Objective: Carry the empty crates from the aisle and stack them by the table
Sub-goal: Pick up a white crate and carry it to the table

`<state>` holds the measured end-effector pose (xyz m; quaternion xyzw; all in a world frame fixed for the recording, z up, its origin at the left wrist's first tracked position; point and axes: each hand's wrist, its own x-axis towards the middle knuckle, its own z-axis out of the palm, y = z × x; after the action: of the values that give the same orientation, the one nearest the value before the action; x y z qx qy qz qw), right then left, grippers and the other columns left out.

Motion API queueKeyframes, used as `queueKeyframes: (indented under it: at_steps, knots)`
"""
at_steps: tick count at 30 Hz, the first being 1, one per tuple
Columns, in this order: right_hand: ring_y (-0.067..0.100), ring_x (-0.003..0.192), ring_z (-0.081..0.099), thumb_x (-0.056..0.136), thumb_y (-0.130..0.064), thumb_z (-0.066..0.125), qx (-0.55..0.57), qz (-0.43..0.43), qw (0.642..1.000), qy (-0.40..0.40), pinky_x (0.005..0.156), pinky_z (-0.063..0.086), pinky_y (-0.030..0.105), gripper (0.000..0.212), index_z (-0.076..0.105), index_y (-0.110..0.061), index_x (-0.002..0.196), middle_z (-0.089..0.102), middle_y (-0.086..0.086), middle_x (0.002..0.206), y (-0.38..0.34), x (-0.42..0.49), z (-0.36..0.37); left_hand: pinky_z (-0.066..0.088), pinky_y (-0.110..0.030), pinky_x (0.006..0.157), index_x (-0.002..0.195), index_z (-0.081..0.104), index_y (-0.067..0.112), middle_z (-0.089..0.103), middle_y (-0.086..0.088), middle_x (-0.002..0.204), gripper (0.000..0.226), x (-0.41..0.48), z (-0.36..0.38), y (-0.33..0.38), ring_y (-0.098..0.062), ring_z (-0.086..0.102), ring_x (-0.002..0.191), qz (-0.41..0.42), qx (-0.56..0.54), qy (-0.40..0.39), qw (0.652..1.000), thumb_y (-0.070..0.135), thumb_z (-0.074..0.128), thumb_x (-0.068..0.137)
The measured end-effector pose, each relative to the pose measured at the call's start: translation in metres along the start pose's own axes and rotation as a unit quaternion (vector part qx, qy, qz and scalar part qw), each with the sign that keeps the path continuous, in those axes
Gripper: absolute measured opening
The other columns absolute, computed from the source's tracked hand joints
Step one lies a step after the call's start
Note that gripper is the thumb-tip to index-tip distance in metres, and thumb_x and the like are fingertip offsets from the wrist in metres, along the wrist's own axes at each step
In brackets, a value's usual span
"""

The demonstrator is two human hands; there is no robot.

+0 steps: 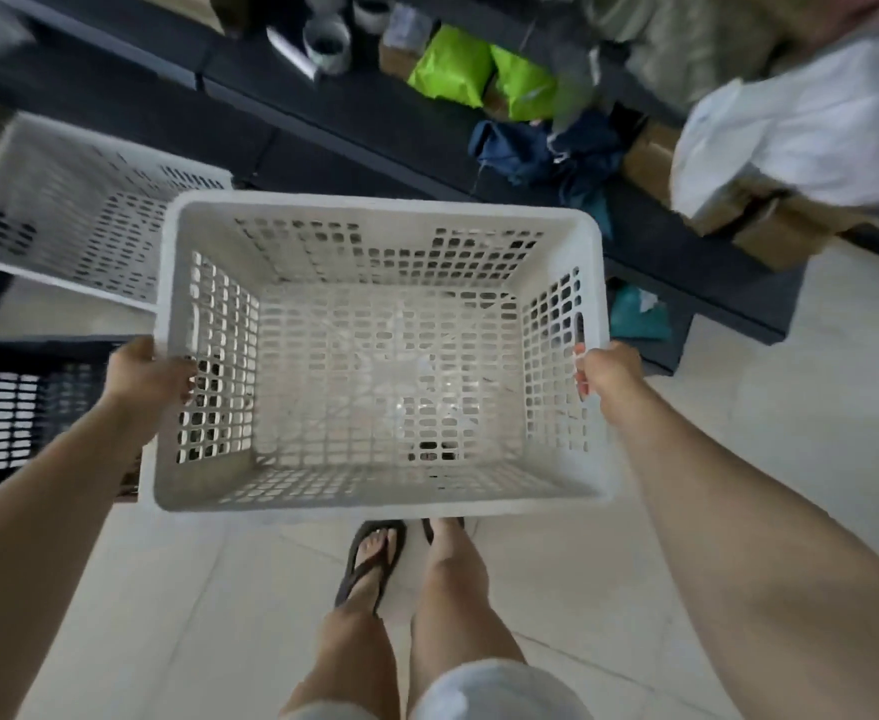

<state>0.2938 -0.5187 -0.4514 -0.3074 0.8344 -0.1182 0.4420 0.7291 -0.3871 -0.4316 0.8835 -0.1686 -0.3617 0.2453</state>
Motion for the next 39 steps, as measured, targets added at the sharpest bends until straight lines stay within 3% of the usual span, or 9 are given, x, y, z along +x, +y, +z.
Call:
queueKeyframes:
  at_steps: [3, 7, 13, 16, 20, 26, 31, 35, 39]
  knots:
    - [0.019, 0.048, 0.045, 0.088, -0.003, 0.05, 0.041, 0.008, 0.999, 0.024, 0.037, 0.039, 0.024, 0.021, 0.063, -0.006, 0.104, 0.057, 0.007, 0.069, 0.032, -0.022, -0.045, 0.041, -0.019, 0.038, 0.096, 0.054, 0.005, 0.049, -0.011, 0.065, 0.012, -0.028, 0.01, 0.027, -0.02, 0.043, 0.052, 0.047, 0.0, -0.039, 0.998, -0.001, 0.055, 0.086]
    - [0.021, 0.049, 0.044, 0.086, 0.002, 0.046, 0.093, 0.027, 0.993, 0.062, 0.046, 0.04, 0.032, 0.022, 0.063, -0.002, 0.099, 0.054, 0.011, 0.069, 0.087, -0.051, -0.103, 0.037, -0.029, 0.05, 0.082, 0.053, 0.004, 0.048, -0.011, 0.061, 0.008, -0.061, 0.042, 0.058, -0.021, 0.042, 0.05, 0.08, 0.007, -0.084, 0.993, 0.003, 0.06, 0.085]
    - [0.022, 0.048, 0.043, 0.089, 0.001, 0.045, 0.195, 0.073, 0.97, 0.124, 0.029, 0.034, 0.017, 0.022, 0.062, -0.006, 0.101, 0.053, 0.009, 0.065, 0.189, -0.081, -0.189, 0.039, -0.024, 0.043, 0.069, 0.052, 0.007, 0.049, -0.011, 0.059, 0.016, -0.132, 0.116, 0.089, -0.019, 0.046, 0.044, 0.149, 0.055, -0.154, 0.975, 0.002, 0.061, 0.082]
    - [0.022, 0.047, 0.043, 0.088, 0.002, 0.046, 0.248, 0.095, 0.95, 0.163, 0.03, 0.034, 0.017, 0.025, 0.065, 0.007, 0.103, 0.051, 0.01, 0.063, 0.254, -0.084, -0.248, 0.035, -0.015, 0.033, 0.067, 0.051, 0.007, 0.047, -0.012, 0.058, 0.019, -0.196, 0.176, 0.106, -0.021, 0.043, 0.045, 0.184, 0.076, -0.191, 0.961, -0.002, 0.059, 0.081]
    - [0.021, 0.047, 0.04, 0.088, 0.002, 0.046, 0.302, 0.121, 0.927, 0.186, 0.03, 0.031, 0.017, 0.028, 0.062, 0.011, 0.11, 0.05, 0.01, 0.065, 0.345, -0.071, -0.329, 0.038, -0.028, 0.05, 0.075, 0.056, 0.003, 0.05, -0.014, 0.059, 0.006, -0.285, 0.261, 0.116, -0.024, 0.043, 0.048, 0.23, 0.112, -0.209, 0.944, -0.001, 0.059, 0.078]
    - [0.022, 0.048, 0.038, 0.092, -0.003, 0.047, 0.33, 0.151, 0.909, 0.203, 0.036, 0.033, 0.023, 0.034, 0.056, 0.01, 0.122, 0.048, 0.012, 0.063, 0.449, -0.043, -0.467, 0.036, -0.028, 0.047, 0.076, 0.056, -0.003, 0.048, -0.013, 0.057, 0.006, -0.425, 0.385, 0.116, -0.023, 0.041, 0.048, 0.253, 0.119, -0.215, 0.936, -0.006, 0.053, 0.081]
    - [0.021, 0.049, 0.037, 0.091, 0.0, 0.047, 0.338, 0.158, 0.9, 0.224, 0.028, 0.029, 0.015, 0.039, 0.051, 0.008, 0.129, 0.05, 0.013, 0.069, 0.49, -0.008, -0.569, 0.038, -0.028, 0.046, 0.081, 0.057, -0.004, 0.051, -0.014, 0.058, 0.006, -0.508, 0.469, 0.144, -0.025, 0.046, 0.051, 0.277, 0.128, -0.234, 0.923, -0.005, 0.052, 0.084]
    - [0.02, 0.05, 0.036, 0.089, 0.004, 0.045, 0.343, 0.163, 0.898, 0.224, 0.039, 0.034, 0.028, 0.054, 0.034, 0.007, 0.143, 0.054, 0.013, 0.09, 0.498, 0.041, -0.634, 0.037, -0.026, 0.042, 0.088, 0.055, -0.004, 0.047, -0.013, 0.06, 0.009, -0.545, 0.533, 0.179, -0.021, 0.041, 0.048, 0.282, 0.132, -0.246, 0.918, -0.007, 0.047, 0.085]
    - [0.021, 0.049, 0.035, 0.089, 0.002, 0.044, 0.331, 0.15, 0.906, 0.217, 0.027, 0.025, 0.011, 0.046, 0.046, 0.008, 0.135, 0.054, 0.014, 0.079, 0.486, 0.116, -0.69, 0.037, -0.031, 0.046, 0.084, 0.056, -0.005, 0.048, -0.014, 0.06, 0.008, -0.56, 0.602, 0.223, -0.023, 0.042, 0.05, 0.27, 0.117, -0.236, 0.926, -0.007, 0.048, 0.084]
